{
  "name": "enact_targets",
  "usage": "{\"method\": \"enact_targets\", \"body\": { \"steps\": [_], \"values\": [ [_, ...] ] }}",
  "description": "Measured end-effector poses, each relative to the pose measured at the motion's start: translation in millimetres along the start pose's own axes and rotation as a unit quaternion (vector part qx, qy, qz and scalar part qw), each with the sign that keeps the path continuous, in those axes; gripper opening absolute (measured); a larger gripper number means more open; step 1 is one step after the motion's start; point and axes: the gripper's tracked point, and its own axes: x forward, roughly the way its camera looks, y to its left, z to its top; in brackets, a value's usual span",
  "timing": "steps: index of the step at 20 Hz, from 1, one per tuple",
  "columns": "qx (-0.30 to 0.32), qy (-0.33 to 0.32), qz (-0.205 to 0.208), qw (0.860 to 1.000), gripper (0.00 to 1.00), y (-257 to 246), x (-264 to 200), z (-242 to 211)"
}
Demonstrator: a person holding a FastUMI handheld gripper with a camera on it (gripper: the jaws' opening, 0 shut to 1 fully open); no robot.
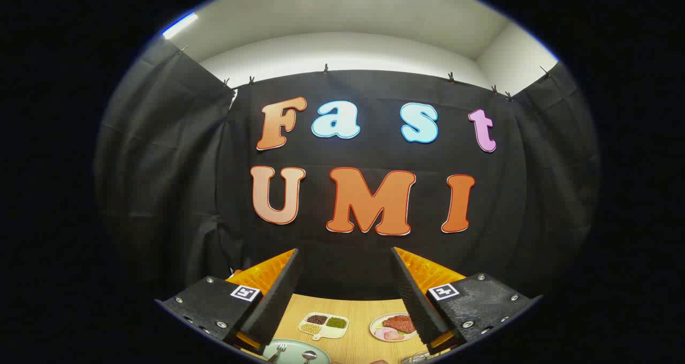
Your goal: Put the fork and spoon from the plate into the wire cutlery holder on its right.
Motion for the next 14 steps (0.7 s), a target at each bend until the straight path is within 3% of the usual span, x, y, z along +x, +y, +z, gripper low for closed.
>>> {"method": "enact_targets", "body": {
  "steps": [14],
  "values": [
    [0.004, 0.003, 0.001, 1.0, 0.98, -1.9, 8.1, -2.6]
  ]
}}
